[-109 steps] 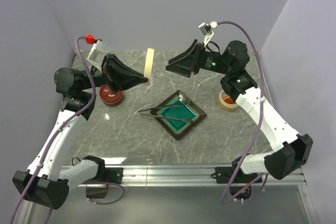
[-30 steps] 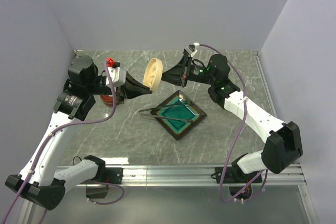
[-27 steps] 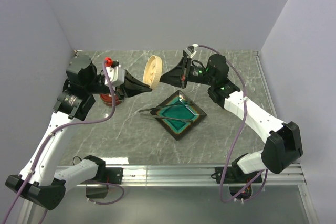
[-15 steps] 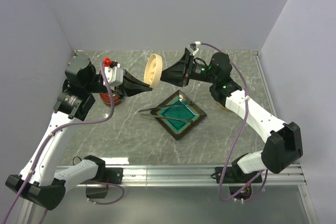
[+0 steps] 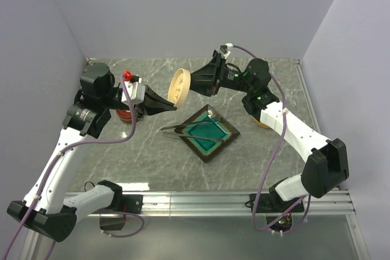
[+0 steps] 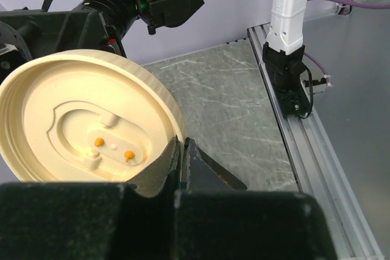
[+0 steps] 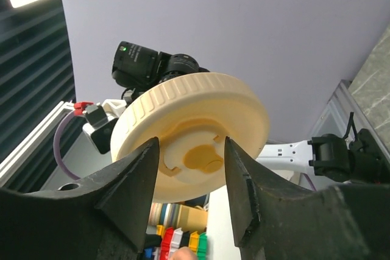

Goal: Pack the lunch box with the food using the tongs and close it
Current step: Pass the lid of the lunch box from the left arm to the right

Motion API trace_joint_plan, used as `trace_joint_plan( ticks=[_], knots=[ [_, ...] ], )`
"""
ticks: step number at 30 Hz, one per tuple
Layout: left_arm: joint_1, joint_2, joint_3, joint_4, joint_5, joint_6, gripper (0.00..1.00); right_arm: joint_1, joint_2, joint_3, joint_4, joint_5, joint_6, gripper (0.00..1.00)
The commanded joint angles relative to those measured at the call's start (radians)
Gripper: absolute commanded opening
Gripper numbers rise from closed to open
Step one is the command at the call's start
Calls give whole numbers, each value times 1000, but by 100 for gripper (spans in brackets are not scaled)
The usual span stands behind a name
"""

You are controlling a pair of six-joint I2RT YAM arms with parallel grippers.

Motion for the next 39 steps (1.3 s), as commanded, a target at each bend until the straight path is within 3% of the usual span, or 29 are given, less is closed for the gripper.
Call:
trace_joint_plan(
  ticks=[1, 15, 19, 27, 34, 39],
  knots=[
    [-3, 3, 57, -53, 42, 97, 0, 0, 6, 43, 78, -16, 37, 55],
    [-37, 18, 107, -291, -13, 392, 0, 60, -5, 1, 32, -35, 3, 53],
    [-44, 18, 114, -351, -42, 458, 0, 58, -6, 12, -16, -53, -67, 45],
    [-49, 26, 126, -420, -80, 551, 0, 58, -5, 102, -347, -78, -363, 32],
    [-52, 29, 126, -388, -85, 527, 0, 58, -9, 190, -620, -20, -615, 24],
    [-52, 33, 134, -369, -86, 499, 0, 57, -11, 223, -720, 31, -719, 20]
  ],
)
